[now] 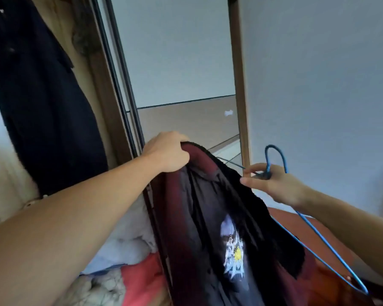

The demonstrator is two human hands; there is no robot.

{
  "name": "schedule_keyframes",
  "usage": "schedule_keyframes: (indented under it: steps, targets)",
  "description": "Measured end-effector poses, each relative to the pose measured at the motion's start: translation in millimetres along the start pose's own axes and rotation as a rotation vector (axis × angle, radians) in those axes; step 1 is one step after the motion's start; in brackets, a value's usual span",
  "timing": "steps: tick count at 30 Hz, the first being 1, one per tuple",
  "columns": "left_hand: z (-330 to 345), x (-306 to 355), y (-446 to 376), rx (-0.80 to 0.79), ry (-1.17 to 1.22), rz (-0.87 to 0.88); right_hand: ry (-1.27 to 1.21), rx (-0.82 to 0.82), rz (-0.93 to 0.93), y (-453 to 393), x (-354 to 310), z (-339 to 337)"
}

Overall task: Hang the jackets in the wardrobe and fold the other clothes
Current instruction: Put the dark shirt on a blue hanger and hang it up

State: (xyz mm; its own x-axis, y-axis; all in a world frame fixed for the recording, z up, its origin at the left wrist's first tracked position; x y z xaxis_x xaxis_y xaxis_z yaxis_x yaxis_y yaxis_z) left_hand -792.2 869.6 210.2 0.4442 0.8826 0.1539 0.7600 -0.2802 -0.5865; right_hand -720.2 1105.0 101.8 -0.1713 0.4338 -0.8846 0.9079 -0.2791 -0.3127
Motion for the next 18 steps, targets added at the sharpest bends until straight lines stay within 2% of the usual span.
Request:
schedule_keyframes:
  steps: [4,8,13,18]
  targets:
    - [69,57,-14,-0.119,-0.135,0.103,-0.280,0.199,0.083,16,51,-55]
    - [122,101,-24,-0.190,-0.210,0.168,-0.451,0.358,0.140,38,92,-102]
    - [159,136,-33,-0.242,-0.164,0.217,-0.385,0.445,0.229,67,134,-125]
    - [170,141,-37,-0.239,-0.086,0.201,-0.324,0.489,0.249,88,172,-130]
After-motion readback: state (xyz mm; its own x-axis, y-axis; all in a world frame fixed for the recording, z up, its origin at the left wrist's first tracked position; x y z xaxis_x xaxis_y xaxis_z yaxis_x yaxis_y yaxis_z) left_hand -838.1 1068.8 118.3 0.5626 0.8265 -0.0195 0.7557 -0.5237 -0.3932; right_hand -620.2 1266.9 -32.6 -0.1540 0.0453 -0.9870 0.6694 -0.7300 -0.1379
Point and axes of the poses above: each hand's wrist, its own y-axis away from the middle knuckle, its own z-axis out of the palm, x = y × z, the point moved 3 cm from there along -y, towards the middle knuckle, and after that the axes turned 11 degrees about x, right-handed, at the moved point
